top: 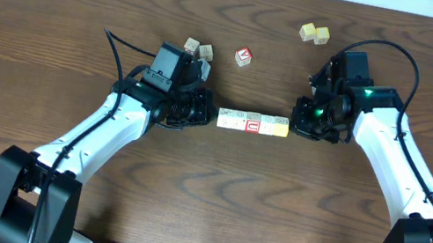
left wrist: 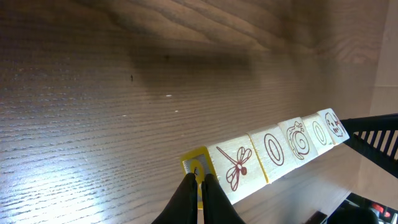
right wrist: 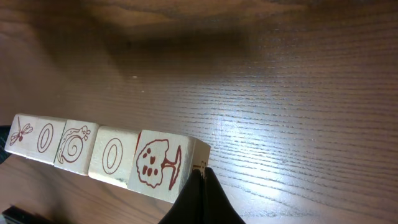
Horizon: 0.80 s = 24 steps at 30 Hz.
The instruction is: Lift 5 blocks
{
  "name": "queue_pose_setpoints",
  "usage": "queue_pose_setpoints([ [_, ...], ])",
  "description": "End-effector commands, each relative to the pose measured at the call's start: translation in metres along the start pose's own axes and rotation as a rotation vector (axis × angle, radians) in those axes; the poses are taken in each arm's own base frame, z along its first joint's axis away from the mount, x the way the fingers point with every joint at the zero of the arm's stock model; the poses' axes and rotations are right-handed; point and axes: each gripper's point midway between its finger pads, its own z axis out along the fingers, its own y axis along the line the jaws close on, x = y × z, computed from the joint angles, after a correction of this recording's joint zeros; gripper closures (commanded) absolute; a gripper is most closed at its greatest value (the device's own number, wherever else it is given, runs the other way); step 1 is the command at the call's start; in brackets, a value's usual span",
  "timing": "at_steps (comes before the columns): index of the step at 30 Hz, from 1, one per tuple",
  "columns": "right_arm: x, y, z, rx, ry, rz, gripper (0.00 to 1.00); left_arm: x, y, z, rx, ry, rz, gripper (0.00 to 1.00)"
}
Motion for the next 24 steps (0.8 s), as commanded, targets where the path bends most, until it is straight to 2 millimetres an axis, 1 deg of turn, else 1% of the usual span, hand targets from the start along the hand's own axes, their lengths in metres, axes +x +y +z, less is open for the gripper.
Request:
queue_pose_setpoints([
  [1,0.006,0.046,-0.012,-0.186,0.027,-0.036,0.99,0.006,-0.046,-0.009,0.144,0.038,0.063,0.93],
  [8,0.007,0.048,-0.009,-0.161,0.020,-0.057,0.99,0.008,-0.047,-0.008,0.144,0.041,0.065,0.94],
  [14,0.010,0.057,-0.005,-0.161,0.020,-0.092,0.99,0.011,-0.050,-0.006,0.146,0.050,0.073,0.93],
  [24,0.010,0.057,-0.001,-0.151,0.020,-0.099,0.99,0.011,-0.050,-0.006,0.145,0.050,0.073,0.93],
])
